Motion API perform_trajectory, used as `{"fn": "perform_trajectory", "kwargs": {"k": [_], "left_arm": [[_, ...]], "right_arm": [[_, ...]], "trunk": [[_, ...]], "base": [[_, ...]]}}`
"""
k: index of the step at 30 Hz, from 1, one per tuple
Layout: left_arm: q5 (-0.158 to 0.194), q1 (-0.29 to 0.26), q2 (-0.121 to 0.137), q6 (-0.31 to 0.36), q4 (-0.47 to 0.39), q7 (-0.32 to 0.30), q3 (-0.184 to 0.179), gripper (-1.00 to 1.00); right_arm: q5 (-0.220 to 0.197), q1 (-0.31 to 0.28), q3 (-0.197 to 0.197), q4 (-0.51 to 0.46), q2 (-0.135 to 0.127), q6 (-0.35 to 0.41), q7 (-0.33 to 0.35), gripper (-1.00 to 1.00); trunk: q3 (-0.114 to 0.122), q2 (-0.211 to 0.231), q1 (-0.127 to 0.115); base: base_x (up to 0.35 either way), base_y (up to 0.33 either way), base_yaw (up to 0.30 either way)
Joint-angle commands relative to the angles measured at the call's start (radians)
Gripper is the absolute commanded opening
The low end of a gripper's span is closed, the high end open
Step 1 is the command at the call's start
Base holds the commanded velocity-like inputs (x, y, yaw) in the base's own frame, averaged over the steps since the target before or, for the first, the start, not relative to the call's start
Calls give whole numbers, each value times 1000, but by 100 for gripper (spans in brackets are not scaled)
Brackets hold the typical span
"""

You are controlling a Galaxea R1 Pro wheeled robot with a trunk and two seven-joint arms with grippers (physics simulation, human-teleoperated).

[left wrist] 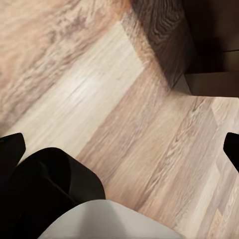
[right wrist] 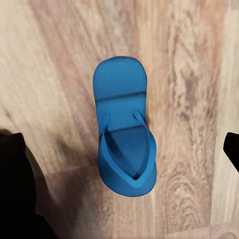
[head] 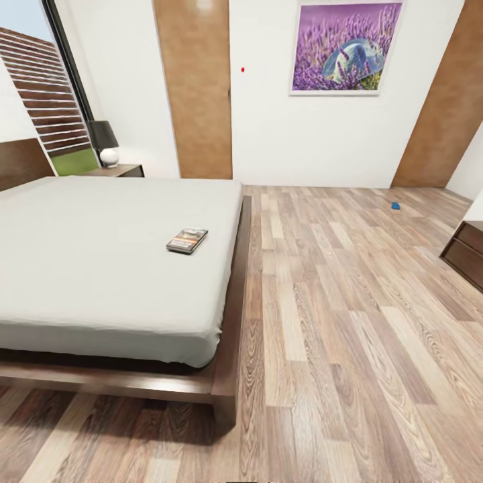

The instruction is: In the bedroom, move the book from the bed onto either nightstand, and place the two sandals side by side next to the bed.

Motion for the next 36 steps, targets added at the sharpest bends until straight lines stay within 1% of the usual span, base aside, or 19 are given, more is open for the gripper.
{"fn": "perform_trajectory", "kwargs": {"k": [1, 6, 12, 20, 27, 36], "left_arm": [[6, 0, 0, 11, -1, -3, 1, 100], [6, 0, 0, 11, -1, -3, 1, 100], [6, 0, 1, 11, 0, -4, 1, 100], [6, 0, 1, 11, 0, -7, 1, 100], [6, 0, 3, 13, -1, -16, 1, 100], [6, 0, 7, 15, 0, -78, 2, 100]], "right_arm": [[-1, 0, -3, -1, 0, 4, 2, 100], [-3, 0, -3, -1, -1, -12, 3, 100], [-3, 0, -10, -2, -6, -68, 7, 100], [-4, -1, -14, -7, -22, -85, 10, 100], [-4, -12, -14, -14, -25, -77, 10, 100], [-3, -46, -12, -15, -24, -30, 9, 100]], "trunk": [[-5, -1, 0], [-24, -2, 3], [-47, -3, 5], [-78, -5, 9], [-105, -7, 12], [-140, -9, 16]], "base": [[0, 0, 0], [0, 0, 0], [0, 0, 0], [0, 0, 0], [0, 0, 0], [0, 0, 0]]}}
